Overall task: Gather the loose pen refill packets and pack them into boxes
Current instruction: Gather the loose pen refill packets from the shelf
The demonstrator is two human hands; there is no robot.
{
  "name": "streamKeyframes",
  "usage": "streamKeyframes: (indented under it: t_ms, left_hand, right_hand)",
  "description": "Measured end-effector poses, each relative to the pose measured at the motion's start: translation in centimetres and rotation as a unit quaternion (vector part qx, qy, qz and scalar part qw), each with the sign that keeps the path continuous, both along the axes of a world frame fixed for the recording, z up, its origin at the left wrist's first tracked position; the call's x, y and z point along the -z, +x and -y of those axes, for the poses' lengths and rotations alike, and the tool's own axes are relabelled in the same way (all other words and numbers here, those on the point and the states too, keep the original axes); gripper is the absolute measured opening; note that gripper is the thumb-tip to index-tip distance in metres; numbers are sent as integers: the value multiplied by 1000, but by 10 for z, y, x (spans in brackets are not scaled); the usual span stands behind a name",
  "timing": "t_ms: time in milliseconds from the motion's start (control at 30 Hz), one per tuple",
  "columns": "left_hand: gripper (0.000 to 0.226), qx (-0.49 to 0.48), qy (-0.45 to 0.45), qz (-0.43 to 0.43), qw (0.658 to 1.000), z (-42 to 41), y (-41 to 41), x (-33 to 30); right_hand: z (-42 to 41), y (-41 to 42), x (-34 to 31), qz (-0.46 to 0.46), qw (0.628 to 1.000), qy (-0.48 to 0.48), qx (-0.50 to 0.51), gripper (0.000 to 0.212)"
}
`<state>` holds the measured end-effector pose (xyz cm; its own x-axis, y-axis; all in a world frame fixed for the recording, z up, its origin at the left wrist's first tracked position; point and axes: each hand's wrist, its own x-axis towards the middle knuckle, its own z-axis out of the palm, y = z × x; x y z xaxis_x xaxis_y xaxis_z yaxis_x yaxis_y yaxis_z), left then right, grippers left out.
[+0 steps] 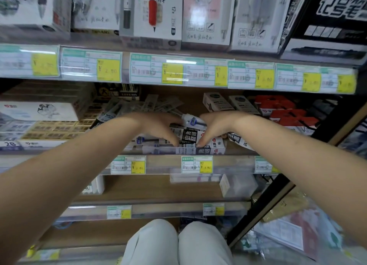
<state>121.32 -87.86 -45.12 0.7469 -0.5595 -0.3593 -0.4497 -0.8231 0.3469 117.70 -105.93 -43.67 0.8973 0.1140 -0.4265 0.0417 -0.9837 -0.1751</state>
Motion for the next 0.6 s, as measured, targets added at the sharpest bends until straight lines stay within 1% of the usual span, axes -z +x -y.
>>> streamKeyframes:
  t_ms: [67, 100, 200, 300, 467, 533, 600]
  left_hand:
    - [86, 0, -3, -2, 1000, -1, 0, -1]
    - [89, 4, -4, -3, 1000, -2, 0, -1]
    - [90, 4, -13, -9, 1000, -4, 0, 2]
    - [86, 4, -16, -5, 1000, -5, 2, 2]
    - [85, 3, -15, -7, 1000, -8, 3, 0]
    - [86, 2, -16, -11, 1000, -8, 4, 0]
    - [90, 1, -9, -8, 1000, -7, 4, 0]
  right_hand:
    - [2, 1, 2, 7, 1000, 4, -1, 77]
    - [2, 1, 4, 10, 1000, 4, -3, 77]
    - [0, 3, 9, 26, 1000, 4, -14, 64]
    - [-1, 5, 12, 44, 999, -2, -20, 64]
    - [2, 6, 15, 41, 999, -6, -20, 61]
    - [2, 6, 14, 43, 999, -14, -19, 66]
    - [3, 7, 12, 34, 999, -15, -15, 77]
